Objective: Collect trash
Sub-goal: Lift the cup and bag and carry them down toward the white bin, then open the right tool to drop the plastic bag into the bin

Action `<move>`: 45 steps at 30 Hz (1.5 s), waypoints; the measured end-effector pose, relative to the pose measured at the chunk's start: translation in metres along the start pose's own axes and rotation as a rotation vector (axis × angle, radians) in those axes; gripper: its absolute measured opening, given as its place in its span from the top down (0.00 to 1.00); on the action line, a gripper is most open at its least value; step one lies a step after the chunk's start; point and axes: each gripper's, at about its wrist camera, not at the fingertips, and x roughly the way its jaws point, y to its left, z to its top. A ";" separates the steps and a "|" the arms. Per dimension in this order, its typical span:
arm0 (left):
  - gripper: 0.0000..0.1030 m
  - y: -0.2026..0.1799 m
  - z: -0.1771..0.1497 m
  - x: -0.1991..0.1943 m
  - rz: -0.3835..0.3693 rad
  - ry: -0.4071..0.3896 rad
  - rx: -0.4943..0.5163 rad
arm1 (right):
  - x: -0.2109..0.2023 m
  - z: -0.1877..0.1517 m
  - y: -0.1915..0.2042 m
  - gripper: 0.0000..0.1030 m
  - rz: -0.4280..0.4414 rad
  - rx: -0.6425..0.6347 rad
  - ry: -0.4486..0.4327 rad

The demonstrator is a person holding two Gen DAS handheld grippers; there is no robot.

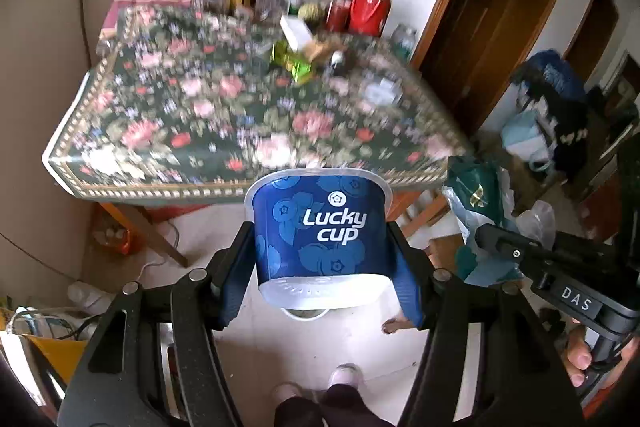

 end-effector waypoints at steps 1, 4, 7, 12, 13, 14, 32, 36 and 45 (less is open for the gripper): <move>0.40 0.000 -0.003 0.013 0.004 0.014 -0.001 | 0.011 -0.003 -0.005 0.86 -0.002 0.004 0.020; 0.40 0.007 -0.015 0.060 0.007 0.064 -0.026 | 0.052 -0.013 -0.024 0.86 -0.016 0.017 0.092; 0.40 0.016 -0.030 0.106 0.001 0.115 -0.060 | 0.090 -0.025 -0.043 0.86 -0.021 0.036 0.153; 0.40 0.031 -0.061 0.182 0.010 0.198 -0.104 | 0.160 -0.048 -0.071 0.86 -0.048 0.039 0.247; 0.40 0.034 -0.068 0.197 0.010 0.213 -0.110 | 0.176 -0.054 -0.076 0.86 -0.052 0.041 0.265; 0.40 0.036 -0.075 0.209 0.011 0.226 -0.115 | 0.194 -0.061 -0.080 0.86 -0.056 0.039 0.284; 0.40 0.099 -0.190 0.375 0.094 0.395 -0.192 | 0.374 -0.115 -0.097 0.44 0.043 0.004 0.381; 0.40 0.099 -0.200 0.392 0.094 0.419 -0.191 | 0.391 -0.124 -0.110 0.37 0.035 0.050 0.435; 0.40 0.072 -0.191 0.411 -0.003 0.469 -0.174 | 0.366 -0.120 -0.131 0.37 -0.003 0.098 0.422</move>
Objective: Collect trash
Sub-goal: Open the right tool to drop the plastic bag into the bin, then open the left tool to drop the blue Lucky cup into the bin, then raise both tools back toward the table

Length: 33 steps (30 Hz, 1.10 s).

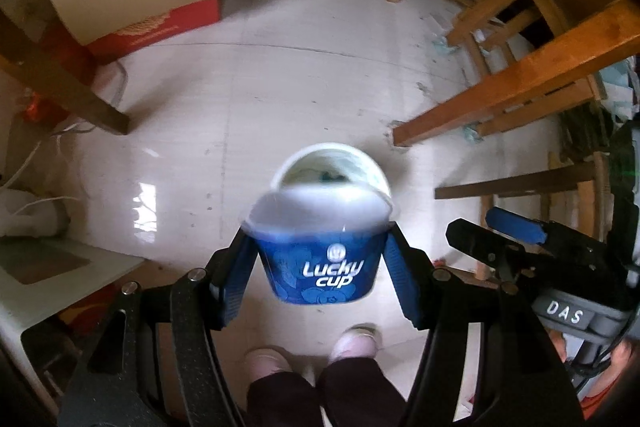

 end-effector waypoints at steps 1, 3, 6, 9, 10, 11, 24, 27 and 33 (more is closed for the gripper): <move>0.39 -0.004 0.002 0.002 -0.015 0.019 0.002 | -0.006 0.000 -0.001 0.37 -0.008 0.000 -0.008; 0.39 -0.013 0.006 0.005 -0.023 0.055 0.014 | -0.014 0.001 -0.002 0.37 -0.018 0.001 -0.021; 0.39 -0.024 0.007 0.001 0.014 0.066 0.049 | -0.030 0.002 -0.001 0.37 -0.018 0.007 -0.038; 0.39 -0.031 0.007 -0.014 0.026 0.059 0.064 | -0.045 0.002 0.003 0.37 -0.017 0.008 -0.052; 0.39 -0.032 0.008 -0.020 0.025 0.055 0.064 | -0.053 0.001 0.005 0.37 -0.019 0.006 -0.058; 0.39 -0.033 0.008 -0.028 0.024 0.049 0.065 | -0.056 0.002 0.006 0.37 -0.019 0.004 -0.061; 0.39 -0.045 0.014 -0.184 0.058 -0.082 0.080 | -0.176 0.000 0.052 0.37 -0.023 -0.027 -0.164; 0.39 -0.052 0.015 -0.228 0.062 -0.132 0.087 | -0.215 0.000 0.072 0.37 -0.016 -0.046 -0.212; 0.39 -0.070 0.016 -0.321 0.104 -0.248 0.146 | -0.282 -0.006 0.106 0.37 -0.020 -0.069 -0.292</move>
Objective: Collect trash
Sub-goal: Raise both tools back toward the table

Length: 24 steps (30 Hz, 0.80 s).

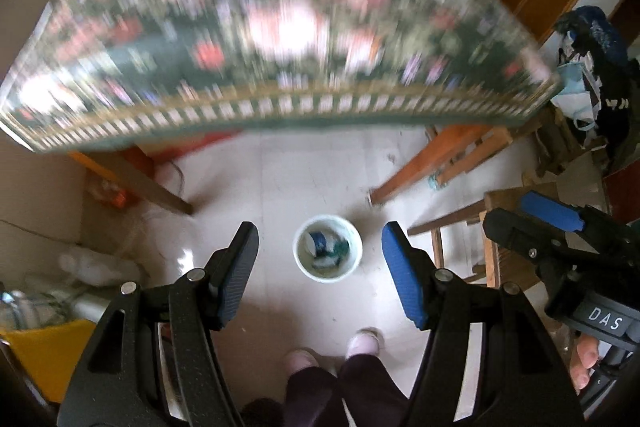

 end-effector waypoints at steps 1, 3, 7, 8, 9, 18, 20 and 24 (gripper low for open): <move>0.39 -0.001 0.004 -0.014 0.002 -0.018 0.012 | -0.012 0.002 0.004 0.37 0.005 0.004 -0.014; 0.39 -0.002 0.010 -0.045 0.003 -0.059 0.036 | -0.038 0.004 0.014 0.37 -0.001 0.009 -0.047; 0.39 -0.006 0.020 -0.103 -0.010 -0.132 0.066 | -0.085 0.006 0.032 0.37 -0.009 0.016 -0.102; 0.39 -0.007 0.022 -0.119 -0.019 -0.153 0.076 | -0.098 0.006 0.038 0.37 -0.010 0.018 -0.121; 0.39 -0.007 0.023 -0.132 -0.026 -0.169 0.084 | -0.107 0.006 0.042 0.37 -0.012 0.018 -0.135; 0.39 -0.008 0.027 -0.231 -0.058 -0.331 0.137 | -0.194 0.019 0.081 0.37 -0.048 -0.006 -0.295; 0.39 -0.004 0.029 -0.247 -0.077 -0.363 0.129 | -0.208 0.023 0.088 0.37 -0.063 -0.009 -0.331; 0.36 0.004 0.032 -0.273 -0.103 -0.436 0.123 | -0.231 0.028 0.096 0.37 -0.108 -0.024 -0.406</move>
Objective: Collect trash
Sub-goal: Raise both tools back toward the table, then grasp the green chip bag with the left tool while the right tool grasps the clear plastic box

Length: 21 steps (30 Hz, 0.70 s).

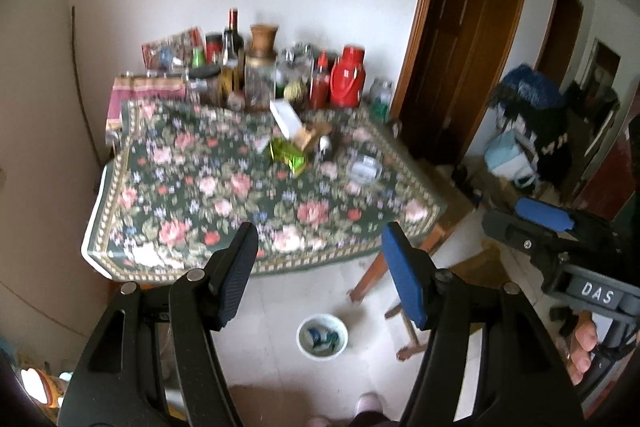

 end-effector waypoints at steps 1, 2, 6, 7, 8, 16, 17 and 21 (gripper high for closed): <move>0.33 0.003 0.004 -0.005 0.001 -0.021 -0.003 | -0.002 0.003 0.000 0.37 -0.009 -0.001 -0.011; 0.32 0.005 0.007 -0.008 0.002 -0.038 -0.006 | -0.003 0.007 -0.001 0.37 -0.018 -0.001 -0.022; 0.29 0.013 0.017 -0.002 0.004 -0.049 -0.015 | 0.003 0.014 -0.010 0.37 -0.036 0.025 -0.029; 0.29 0.015 0.020 0.004 0.009 -0.043 -0.018 | 0.007 0.016 -0.014 0.37 -0.037 0.037 -0.022; 0.29 0.016 0.022 0.009 0.014 -0.038 -0.020 | 0.013 0.018 -0.019 0.37 -0.037 0.046 -0.013; 0.29 0.018 0.047 0.058 0.074 -0.019 -0.043 | 0.052 0.043 -0.054 0.37 -0.038 0.059 0.012; 0.29 0.017 0.052 0.065 0.076 -0.017 -0.048 | 0.059 0.050 -0.061 0.37 -0.032 0.059 0.014; 0.29 0.008 0.082 0.099 0.102 -0.002 -0.061 | 0.072 0.079 -0.086 0.37 -0.031 0.051 0.022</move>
